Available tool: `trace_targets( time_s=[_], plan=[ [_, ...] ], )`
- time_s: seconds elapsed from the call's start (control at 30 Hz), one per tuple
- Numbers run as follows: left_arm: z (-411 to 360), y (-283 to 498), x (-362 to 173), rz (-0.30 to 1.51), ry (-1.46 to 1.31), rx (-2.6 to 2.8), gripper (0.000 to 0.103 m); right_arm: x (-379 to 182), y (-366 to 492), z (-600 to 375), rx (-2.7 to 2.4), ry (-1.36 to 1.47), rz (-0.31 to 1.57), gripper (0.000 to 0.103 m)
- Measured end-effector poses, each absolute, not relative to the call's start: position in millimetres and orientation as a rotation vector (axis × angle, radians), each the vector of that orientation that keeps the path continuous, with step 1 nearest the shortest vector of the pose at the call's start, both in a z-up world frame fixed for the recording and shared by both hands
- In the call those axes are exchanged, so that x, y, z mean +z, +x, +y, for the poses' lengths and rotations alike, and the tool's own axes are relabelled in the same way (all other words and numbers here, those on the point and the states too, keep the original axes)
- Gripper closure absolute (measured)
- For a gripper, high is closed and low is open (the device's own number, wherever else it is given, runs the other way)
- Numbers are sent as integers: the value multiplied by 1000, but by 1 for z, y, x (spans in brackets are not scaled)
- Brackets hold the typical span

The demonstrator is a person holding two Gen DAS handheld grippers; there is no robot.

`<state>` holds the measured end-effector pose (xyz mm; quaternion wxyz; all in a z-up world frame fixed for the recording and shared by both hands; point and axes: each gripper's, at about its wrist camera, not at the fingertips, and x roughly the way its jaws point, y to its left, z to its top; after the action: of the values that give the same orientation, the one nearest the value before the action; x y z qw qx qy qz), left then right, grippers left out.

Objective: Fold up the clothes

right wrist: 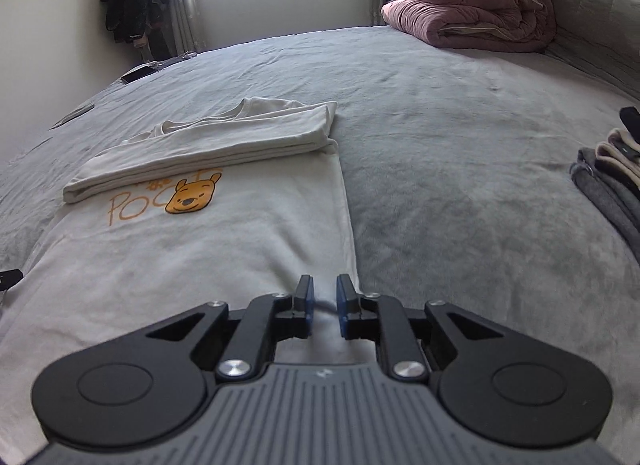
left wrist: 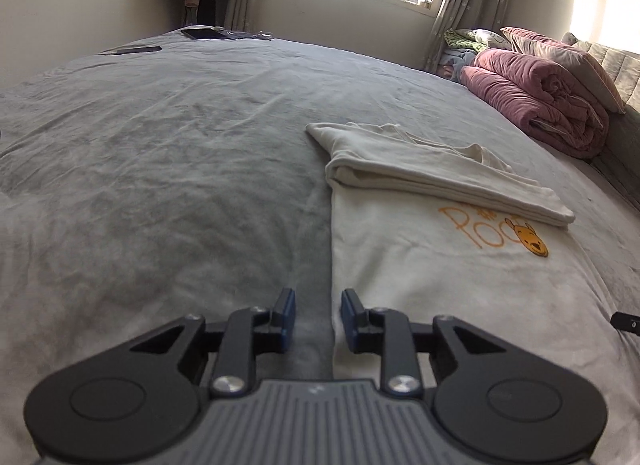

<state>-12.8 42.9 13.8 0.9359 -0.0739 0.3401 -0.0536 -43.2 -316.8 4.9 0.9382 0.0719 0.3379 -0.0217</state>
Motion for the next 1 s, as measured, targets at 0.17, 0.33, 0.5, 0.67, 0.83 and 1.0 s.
trace_targets(
  time_s=[0.17, 0.33, 0.5, 0.67, 0.83, 1.0],
  plan=[
    [54, -53, 15, 717, -169, -109, 76, 5, -76, -312, -73, 130, 716, 81],
    [68, -81, 15, 752, -236, -110, 76, 6, -108, -314, -79, 168, 732, 82],
    [76, -103, 16, 765, -286, -127, 76, 6, -146, -312, -81, 180, 736, 82],
    [84, -125, 17, 778, -337, -144, 74, 5, -178, -315, -54, 203, 724, 83],
    [96, -133, 17, 784, -440, -167, 74, 6, -200, -335, -49, 318, 678, 79],
    [107, -134, 12, 762, -519, -194, 72, -4, -215, -369, -86, 502, 623, 73]
  ],
)
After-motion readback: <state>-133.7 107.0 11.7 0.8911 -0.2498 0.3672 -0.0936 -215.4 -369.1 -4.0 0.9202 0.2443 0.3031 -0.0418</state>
